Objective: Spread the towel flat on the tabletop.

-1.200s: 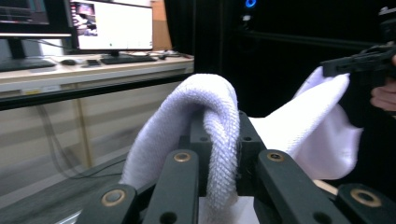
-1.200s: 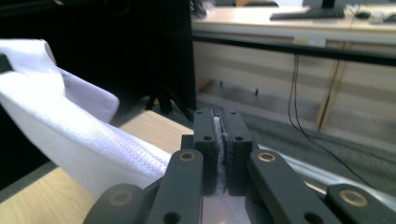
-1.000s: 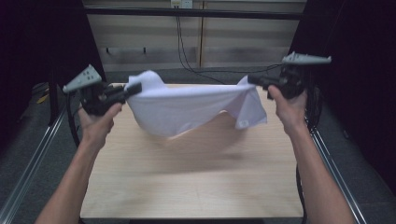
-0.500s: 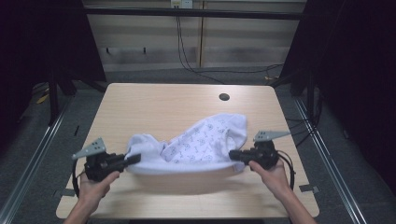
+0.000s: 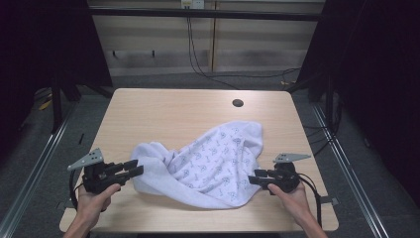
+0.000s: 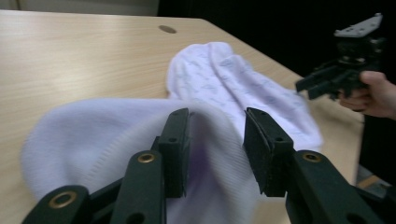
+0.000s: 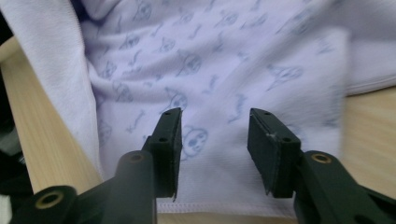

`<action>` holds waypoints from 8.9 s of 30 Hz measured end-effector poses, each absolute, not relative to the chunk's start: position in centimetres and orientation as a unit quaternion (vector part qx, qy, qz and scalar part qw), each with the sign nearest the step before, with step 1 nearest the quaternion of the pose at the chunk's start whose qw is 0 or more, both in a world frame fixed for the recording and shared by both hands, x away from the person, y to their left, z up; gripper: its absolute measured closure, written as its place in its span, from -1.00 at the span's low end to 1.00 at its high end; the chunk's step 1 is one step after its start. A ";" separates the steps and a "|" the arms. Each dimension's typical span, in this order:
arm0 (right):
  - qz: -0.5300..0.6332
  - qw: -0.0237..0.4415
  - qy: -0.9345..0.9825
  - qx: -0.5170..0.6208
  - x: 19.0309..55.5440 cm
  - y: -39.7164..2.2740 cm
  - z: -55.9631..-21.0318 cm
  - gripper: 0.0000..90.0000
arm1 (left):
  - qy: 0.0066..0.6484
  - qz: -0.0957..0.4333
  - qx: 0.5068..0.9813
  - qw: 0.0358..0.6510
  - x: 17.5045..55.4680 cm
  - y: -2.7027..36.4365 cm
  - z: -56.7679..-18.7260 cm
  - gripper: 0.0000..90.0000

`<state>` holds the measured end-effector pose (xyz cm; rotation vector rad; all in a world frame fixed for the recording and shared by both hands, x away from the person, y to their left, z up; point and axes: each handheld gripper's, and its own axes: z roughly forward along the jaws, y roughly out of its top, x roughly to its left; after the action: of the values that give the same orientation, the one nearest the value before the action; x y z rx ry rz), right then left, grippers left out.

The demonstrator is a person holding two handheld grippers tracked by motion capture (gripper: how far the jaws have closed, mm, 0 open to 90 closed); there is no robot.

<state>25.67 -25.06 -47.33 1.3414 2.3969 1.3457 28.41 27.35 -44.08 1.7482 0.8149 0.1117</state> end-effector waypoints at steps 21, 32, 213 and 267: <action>0.350 0.136 0.776 0.508 31.9 -28.7 -50.0 0.90 | 0.304 -0.049 0.811 0.498 28.5 20.8 -48.1 0.89; 0.410 0.165 0.736 0.514 31.9 -30.5 -47.4 0.27 | 0.289 -0.050 0.780 0.552 26.9 21.7 -46.0 0.48; 0.565 0.083 0.728 0.380 19.0 -28.7 -41.8 0.89 | 0.256 -0.018 0.807 0.532 23.5 24.2 -44.0 0.97; 0.412 0.092 0.778 0.466 15.3 -29.5 -45.4 0.93 | 0.260 -0.065 0.882 0.387 24.3 19.6 -49.6 0.85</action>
<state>15.33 -29.53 -45.42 1.3830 2.3088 1.2242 24.27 19.65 -49.64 2.2452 0.6615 -0.1659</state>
